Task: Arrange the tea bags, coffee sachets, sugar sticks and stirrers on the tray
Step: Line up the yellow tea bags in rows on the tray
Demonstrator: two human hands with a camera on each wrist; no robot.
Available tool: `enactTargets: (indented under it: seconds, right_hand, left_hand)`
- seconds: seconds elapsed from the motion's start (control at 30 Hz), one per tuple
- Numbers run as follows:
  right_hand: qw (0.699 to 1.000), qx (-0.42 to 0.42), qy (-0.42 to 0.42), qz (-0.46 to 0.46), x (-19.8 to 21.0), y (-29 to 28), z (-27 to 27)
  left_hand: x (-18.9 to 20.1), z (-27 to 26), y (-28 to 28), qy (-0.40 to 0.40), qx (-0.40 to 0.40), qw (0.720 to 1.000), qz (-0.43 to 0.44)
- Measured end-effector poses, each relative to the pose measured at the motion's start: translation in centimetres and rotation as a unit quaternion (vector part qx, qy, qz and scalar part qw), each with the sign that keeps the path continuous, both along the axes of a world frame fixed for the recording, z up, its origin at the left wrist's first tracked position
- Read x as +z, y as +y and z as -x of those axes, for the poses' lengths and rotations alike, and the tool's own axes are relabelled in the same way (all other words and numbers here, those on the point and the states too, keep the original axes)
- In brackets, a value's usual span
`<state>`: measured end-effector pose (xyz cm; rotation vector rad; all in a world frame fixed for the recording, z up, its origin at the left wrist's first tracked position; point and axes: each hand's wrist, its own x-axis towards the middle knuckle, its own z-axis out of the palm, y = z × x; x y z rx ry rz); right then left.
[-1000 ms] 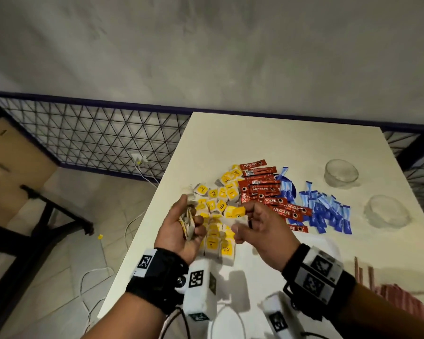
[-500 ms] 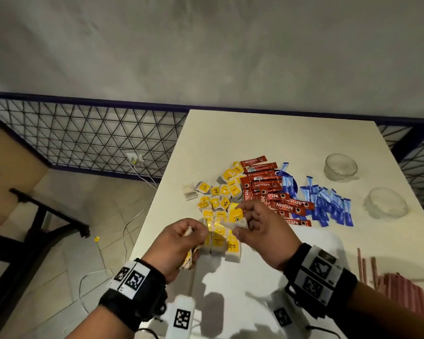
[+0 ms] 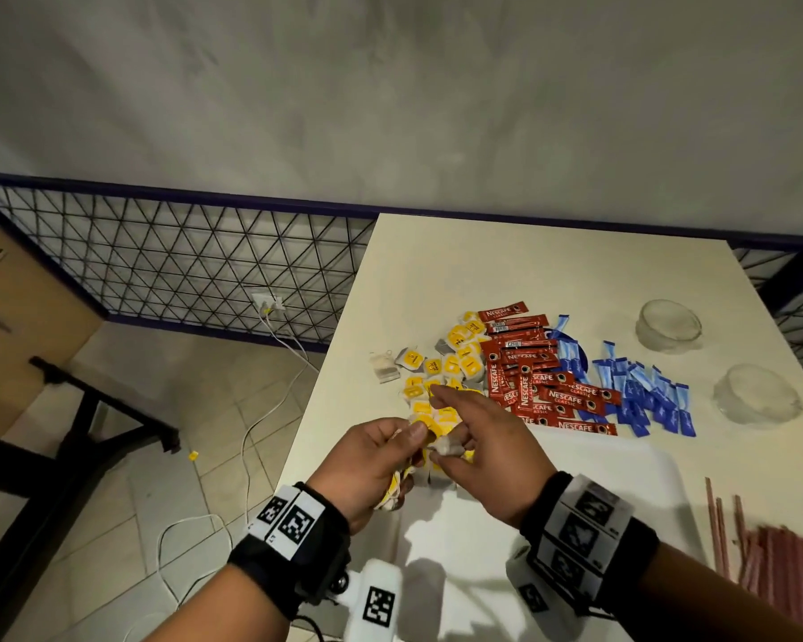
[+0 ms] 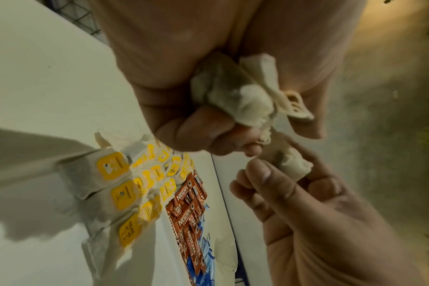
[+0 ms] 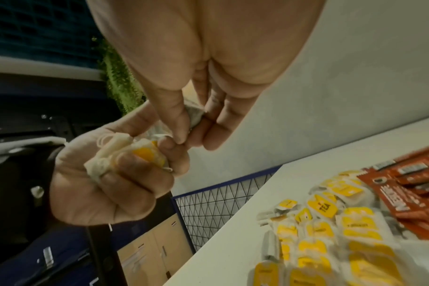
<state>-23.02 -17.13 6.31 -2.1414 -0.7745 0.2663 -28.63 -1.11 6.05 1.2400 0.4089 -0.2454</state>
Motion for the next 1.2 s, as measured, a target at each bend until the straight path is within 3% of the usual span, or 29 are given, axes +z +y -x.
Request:
enactTargets:
  seconds: [0.13, 0.2, 0.3, 0.4, 0.53, 0.67, 0.77, 0.93, 1.03, 1.2]
  right_hand:
    - [0.999, 0.030, -0.023, 0.030, 0.2, 0.0, -0.1]
    - [0.999, 0.018, 0.029, -0.017, 0.4, -0.1, 0.3]
    - [0.968, -0.044, 0.192, -0.157, 1.1, -0.2, 0.5]
    - [0.970, -0.048, 0.188, -0.147, 1.4, -0.1, 0.2]
    - [0.960, -0.080, 0.203, -0.173, 0.6, -0.2, -0.6]
    - [0.945, -0.114, 0.232, -0.202, -0.9, -1.0, -0.9]
    - [0.943, -0.130, 0.255, -0.170, -2.2, -1.7, -0.9]
    - [0.936, -0.145, 0.294, -0.131, -4.5, -2.5, -1.0]
    - [0.946, -0.171, 0.274, -0.021, -6.9, -3.4, -1.4]
    - [0.935, -0.200, 0.251, 0.152, -10.0, -4.6, -1.5]
  left_hand:
    - [0.7, -0.2, 0.3, -0.027, 0.001, 0.996, -0.085]
    - [1.3, -0.3, 0.8, -0.056, -0.021, 0.987, -0.149]
    - [2.8, -0.6, 1.5, -0.136, -0.105, 0.947, -0.273]
    - [3.4, -1.0, 2.0, -0.163, -0.146, 0.908, -0.356]
    - [2.1, -1.9, 2.0, -0.116, -0.108, 0.903, -0.400]
    - [0.7, -2.3, 0.9, -0.098, -0.111, 0.917, -0.371]
    - [-0.9, -2.4, 0.2, -0.085, -0.099, 0.926, -0.356]
    - [-3.7, -2.3, -0.6, -0.054, -0.141, 0.911, -0.384]
    - [-5.8, -2.4, -0.6, 0.004, -0.148, 0.901, -0.407]
    - [-8.1, -2.7, -1.1, 0.091, -0.237, 0.841, -0.479]
